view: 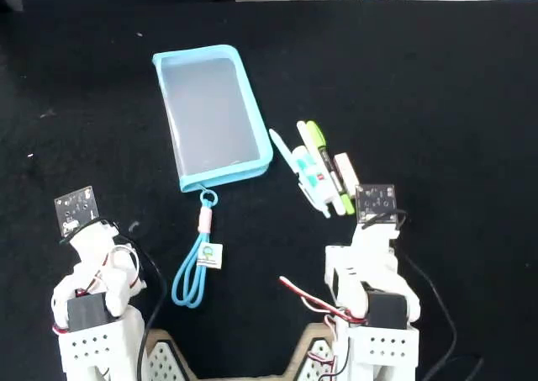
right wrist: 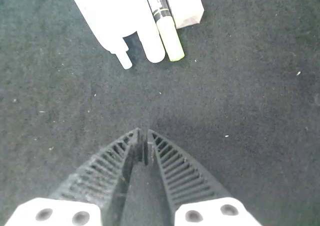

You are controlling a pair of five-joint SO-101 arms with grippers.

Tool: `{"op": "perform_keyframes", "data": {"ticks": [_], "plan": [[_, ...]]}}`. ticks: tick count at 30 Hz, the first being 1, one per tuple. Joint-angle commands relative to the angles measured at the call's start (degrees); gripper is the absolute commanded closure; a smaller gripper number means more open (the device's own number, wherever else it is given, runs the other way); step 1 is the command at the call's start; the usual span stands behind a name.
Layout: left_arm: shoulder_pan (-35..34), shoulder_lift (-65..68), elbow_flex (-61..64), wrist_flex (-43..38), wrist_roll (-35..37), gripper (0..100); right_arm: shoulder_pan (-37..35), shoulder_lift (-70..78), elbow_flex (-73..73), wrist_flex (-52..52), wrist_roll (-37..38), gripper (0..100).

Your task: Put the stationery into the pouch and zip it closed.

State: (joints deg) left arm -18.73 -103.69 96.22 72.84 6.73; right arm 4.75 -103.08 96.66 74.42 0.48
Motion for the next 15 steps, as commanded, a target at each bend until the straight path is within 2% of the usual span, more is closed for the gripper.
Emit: {"op": "perform_keyframes", "data": {"ticks": [1,9,15], "plan": [[-0.13,-0.70,1.19,0.18,-0.70,97,0.53,-5.41,-0.13,0.35,0.09,98.3],[0.04,-0.79,1.10,0.18,-0.97,97,0.53,-5.41,-0.13,0.35,0.09,98.3],[8.57,-0.79,1.10,0.18,-0.97,97,0.53,-5.41,-0.13,0.35,0.09,98.3]]}}
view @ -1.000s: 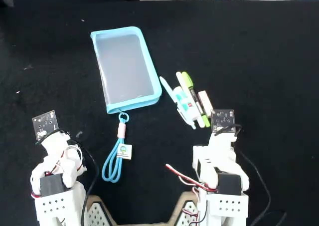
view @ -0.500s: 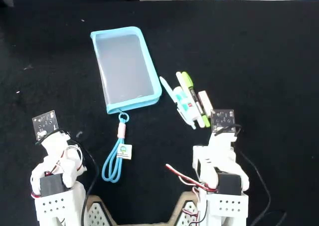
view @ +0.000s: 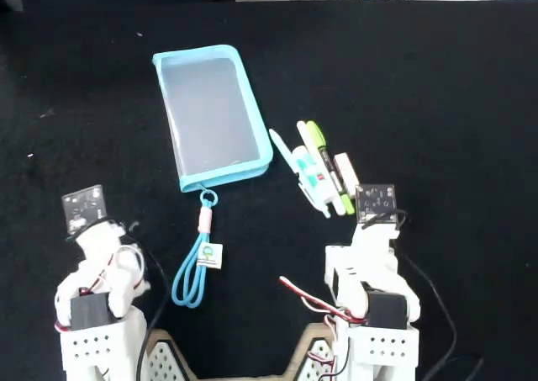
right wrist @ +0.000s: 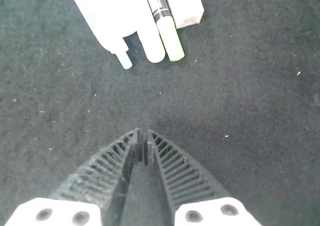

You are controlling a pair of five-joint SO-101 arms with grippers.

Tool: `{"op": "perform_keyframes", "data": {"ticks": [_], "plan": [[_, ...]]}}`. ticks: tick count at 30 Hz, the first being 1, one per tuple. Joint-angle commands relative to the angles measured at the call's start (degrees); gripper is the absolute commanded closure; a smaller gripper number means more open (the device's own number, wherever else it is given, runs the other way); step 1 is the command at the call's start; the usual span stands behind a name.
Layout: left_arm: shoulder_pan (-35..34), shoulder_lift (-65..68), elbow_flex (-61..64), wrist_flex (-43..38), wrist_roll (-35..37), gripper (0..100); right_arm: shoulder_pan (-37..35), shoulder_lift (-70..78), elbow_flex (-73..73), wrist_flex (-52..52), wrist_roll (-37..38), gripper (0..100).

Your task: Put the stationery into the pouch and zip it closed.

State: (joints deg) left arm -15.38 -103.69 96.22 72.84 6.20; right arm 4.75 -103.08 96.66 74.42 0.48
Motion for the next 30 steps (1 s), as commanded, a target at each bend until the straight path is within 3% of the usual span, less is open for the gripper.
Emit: {"op": "perform_keyframes", "data": {"ticks": [1,12,15,21,25,30], "plan": [[6.20,-0.79,1.10,0.18,-0.53,97,0.53,-5.41,-0.13,0.35,0.09,98.3],[9.54,-0.79,1.01,-1.14,-1.85,97,0.35,-5.41,-0.13,0.35,0.09,98.1],[6.46,-0.79,0.92,-8.70,-8.97,97,0.62,-5.41,-0.13,0.35,0.09,98.1],[-10.59,-0.79,1.10,-33.41,-25.58,97,0.35,-5.41,-0.13,0.35,-0.09,98.3],[-15.78,-0.79,1.10,-42.11,-27.96,97,0.00,-5.49,-0.13,-1.76,0.18,98.0],[-14.55,-0.79,0.92,-46.59,-27.52,90,0.18,-5.41,-1.27,-10.46,0.18,98.0]]}}
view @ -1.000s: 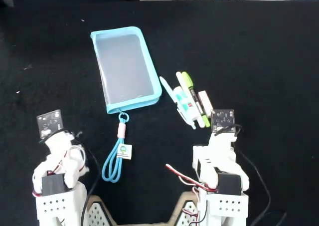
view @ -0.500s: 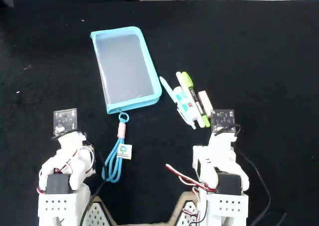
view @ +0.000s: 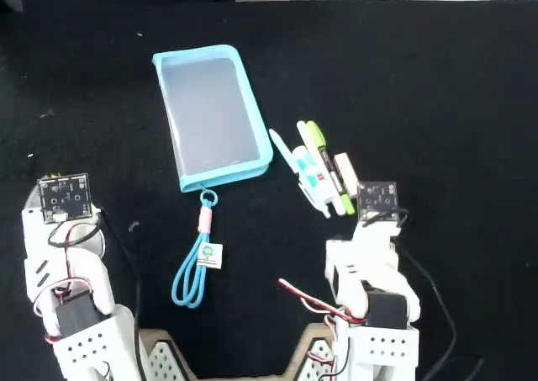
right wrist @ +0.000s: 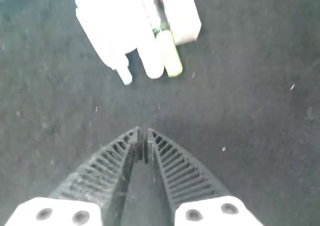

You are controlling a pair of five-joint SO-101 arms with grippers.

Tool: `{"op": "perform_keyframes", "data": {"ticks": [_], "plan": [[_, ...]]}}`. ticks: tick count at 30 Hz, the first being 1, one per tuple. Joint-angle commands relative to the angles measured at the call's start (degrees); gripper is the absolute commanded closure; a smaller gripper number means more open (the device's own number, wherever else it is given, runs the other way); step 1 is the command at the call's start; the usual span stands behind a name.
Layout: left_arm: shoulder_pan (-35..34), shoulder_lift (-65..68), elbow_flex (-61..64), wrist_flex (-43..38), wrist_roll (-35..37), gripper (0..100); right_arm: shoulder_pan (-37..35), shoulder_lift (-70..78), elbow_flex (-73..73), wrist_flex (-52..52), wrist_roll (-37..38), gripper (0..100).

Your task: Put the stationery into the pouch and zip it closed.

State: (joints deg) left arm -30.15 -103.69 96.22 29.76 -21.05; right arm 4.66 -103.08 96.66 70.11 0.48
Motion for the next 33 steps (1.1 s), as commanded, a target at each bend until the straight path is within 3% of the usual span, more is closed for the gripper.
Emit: {"op": "perform_keyframes", "data": {"ticks": [1,4,7,11,15,21,33], "plan": [[0.84,-0.79,0.92,-3.43,0.18,86,0.26,-5.41,-2.07,-6.86,0.18,98.0],[1.10,-0.79,0.92,-3.08,6.95,79,0.26,-5.41,-5.85,-7.21,0.18,98.0],[-0.92,-0.70,-0.84,-1.49,10.99,80,0.26,-5.41,-11.30,-6.33,0.26,98.0],[-1.63,-0.53,-12.88,12.57,12.04,80,-0.18,-5.41,-19.47,-5.89,3.25,97.5],[1.54,-0.35,-25.45,26.11,11.96,80,-1.14,-5.41,-25.27,-6.42,8.53,88.2],[3.91,0.79,-29.41,32.79,11.87,80,-12.66,-3.38,-36.62,-3.87,8.53,89.3],[4.09,35.25,-42.42,39.47,9.41,80,-21.45,37.58,-59.12,5.80,2.99,89.3]]}}
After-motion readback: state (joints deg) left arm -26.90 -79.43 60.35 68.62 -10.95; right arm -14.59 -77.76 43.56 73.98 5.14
